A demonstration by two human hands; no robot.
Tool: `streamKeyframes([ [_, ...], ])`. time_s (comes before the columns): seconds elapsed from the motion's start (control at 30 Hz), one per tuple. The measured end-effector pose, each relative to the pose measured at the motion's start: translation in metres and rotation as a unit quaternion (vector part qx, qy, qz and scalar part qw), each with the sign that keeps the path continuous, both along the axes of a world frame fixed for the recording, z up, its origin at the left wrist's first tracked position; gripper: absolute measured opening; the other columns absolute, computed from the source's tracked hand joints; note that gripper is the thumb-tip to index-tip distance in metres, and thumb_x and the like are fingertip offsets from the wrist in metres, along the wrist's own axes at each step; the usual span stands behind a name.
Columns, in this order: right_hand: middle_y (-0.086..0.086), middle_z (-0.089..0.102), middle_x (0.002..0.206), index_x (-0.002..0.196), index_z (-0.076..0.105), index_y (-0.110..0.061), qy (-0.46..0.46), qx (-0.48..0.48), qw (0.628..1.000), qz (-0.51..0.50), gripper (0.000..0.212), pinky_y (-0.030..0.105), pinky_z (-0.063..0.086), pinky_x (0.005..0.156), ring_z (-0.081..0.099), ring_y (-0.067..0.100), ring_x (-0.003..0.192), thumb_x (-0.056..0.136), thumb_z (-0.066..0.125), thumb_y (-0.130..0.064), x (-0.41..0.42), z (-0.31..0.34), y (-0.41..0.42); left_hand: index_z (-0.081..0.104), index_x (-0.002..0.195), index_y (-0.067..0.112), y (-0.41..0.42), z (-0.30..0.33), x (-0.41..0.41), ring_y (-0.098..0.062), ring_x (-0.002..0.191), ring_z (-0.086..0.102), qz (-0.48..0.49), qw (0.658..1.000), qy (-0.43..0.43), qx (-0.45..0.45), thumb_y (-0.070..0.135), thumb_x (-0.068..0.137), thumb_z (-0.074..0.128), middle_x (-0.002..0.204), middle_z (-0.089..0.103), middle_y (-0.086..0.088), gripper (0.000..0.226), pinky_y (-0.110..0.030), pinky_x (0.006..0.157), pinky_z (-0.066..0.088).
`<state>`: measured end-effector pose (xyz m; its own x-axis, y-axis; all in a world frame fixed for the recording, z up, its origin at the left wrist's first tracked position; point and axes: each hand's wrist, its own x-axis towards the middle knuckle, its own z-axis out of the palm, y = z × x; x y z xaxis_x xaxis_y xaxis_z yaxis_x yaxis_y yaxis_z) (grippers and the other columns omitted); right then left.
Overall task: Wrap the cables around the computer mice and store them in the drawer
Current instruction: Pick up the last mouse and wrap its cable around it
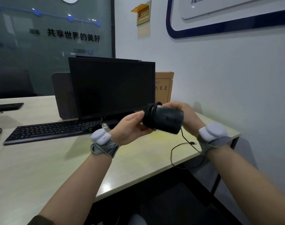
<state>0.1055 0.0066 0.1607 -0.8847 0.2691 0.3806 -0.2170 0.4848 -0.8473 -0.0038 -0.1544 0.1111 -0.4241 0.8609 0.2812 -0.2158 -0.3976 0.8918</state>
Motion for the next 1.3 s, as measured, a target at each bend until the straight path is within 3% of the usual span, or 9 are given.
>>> streamKeyframes([
  [0.07,-0.008,0.065,0.056,0.081,0.062,-0.014,-0.027,0.001,0.999,-0.017,0.022,0.011,0.041,0.041,0.053,0.001,0.041,0.094,0.047,-0.006,-0.004,-0.014,-0.009,0.059,0.103,0.006,0.003,0.006,0.003,-0.025,0.085,0.064,0.009,0.996,-0.065,0.056,0.028,0.084,0.046,0.096,0.062,-0.012,0.032,-0.031,0.079,0.057],
  [0.2,-0.003,0.059,0.057,0.098,0.063,-0.017,-0.129,0.128,0.983,-0.031,0.025,0.015,0.038,0.044,0.047,0.009,0.036,0.098,0.039,-0.025,-0.010,-0.037,-0.027,0.056,0.105,0.005,0.012,0.014,-0.004,-0.021,0.091,0.063,0.146,0.980,-0.100,0.096,0.021,0.096,0.042,0.095,0.066,-0.009,0.023,-0.028,0.082,0.056],
  [0.37,-0.010,0.062,0.066,0.096,0.066,-0.024,-0.079,0.327,0.933,-0.130,0.023,0.029,0.047,0.054,0.057,0.009,0.054,0.093,0.046,-0.034,-0.004,-0.026,-0.041,0.044,0.128,0.002,0.008,0.004,-0.026,-0.016,0.099,0.056,0.370,0.929,0.011,-0.024,0.021,0.093,0.052,0.109,0.055,-0.008,0.040,-0.019,0.080,0.049],
  [0.53,-0.008,0.066,0.084,0.094,0.065,-0.023,0.023,0.326,0.933,-0.152,0.014,0.033,0.054,0.069,0.062,0.013,0.080,0.091,0.054,-0.030,-0.001,-0.003,-0.039,0.048,0.127,0.011,0.004,-0.002,-0.029,-0.014,0.095,0.059,0.379,0.902,0.171,-0.116,0.023,0.093,0.051,0.103,0.059,-0.004,0.036,-0.023,0.082,0.051],
  [0.8,-0.022,0.058,0.073,0.078,0.060,-0.036,0.071,0.317,0.931,-0.168,0.006,0.020,0.044,0.062,0.055,-0.001,0.071,0.083,0.063,-0.037,-0.002,0.011,-0.014,0.056,0.116,0.021,-0.005,0.003,-0.014,-0.015,0.089,0.055,0.182,0.957,0.187,-0.128,0.019,0.096,0.045,0.099,0.059,-0.005,0.023,-0.034,0.092,0.047],
  [0.93,-0.022,0.060,0.070,0.070,0.061,-0.041,0.056,0.279,0.954,-0.098,0.014,0.012,0.039,0.058,0.053,-0.006,0.062,0.079,0.068,-0.034,0.000,0.016,-0.008,0.056,0.114,0.020,-0.012,0.004,-0.010,-0.018,0.085,0.053,0.067,0.979,0.145,-0.123,0.019,0.095,0.043,0.096,0.058,-0.005,0.023,-0.029,0.081,0.047],
  [1.1,-0.015,0.066,0.065,0.076,0.068,-0.032,0.054,0.189,0.979,0.053,0.014,0.011,0.043,0.050,0.051,-0.001,0.051,0.085,0.064,-0.021,0.005,0.026,-0.009,0.057,0.111,0.008,-0.016,0.002,-0.008,-0.019,0.079,0.063,-0.075,0.993,0.040,-0.083,0.044,0.057,0.082,0.089,0.065,-0.006,0.069,-0.032,0.076,0.055],
  [1.23,-0.018,0.066,0.071,0.078,0.063,-0.032,0.073,0.159,0.984,0.019,0.026,0.008,0.047,0.066,0.060,-0.007,0.069,0.090,0.055,-0.011,-0.004,0.014,-0.011,0.070,0.093,0.011,-0.009,0.005,-0.001,-0.019,0.075,0.068,-0.093,0.995,-0.025,-0.004,0.035,0.060,0.082,0.082,0.069,-0.006,0.043,-0.032,0.073,0.057],
  [1.3,-0.017,0.061,0.049,0.067,0.055,-0.023,0.039,0.097,0.994,-0.019,0.036,0.013,0.046,0.053,0.057,-0.008,0.049,0.092,0.047,0.001,-0.008,0.003,-0.016,0.065,0.099,0.010,-0.003,0.009,0.003,-0.022,0.079,0.067,-0.082,0.994,-0.055,0.035,0.030,0.069,0.072,0.091,0.065,-0.009,0.037,-0.032,0.075,0.056],
])
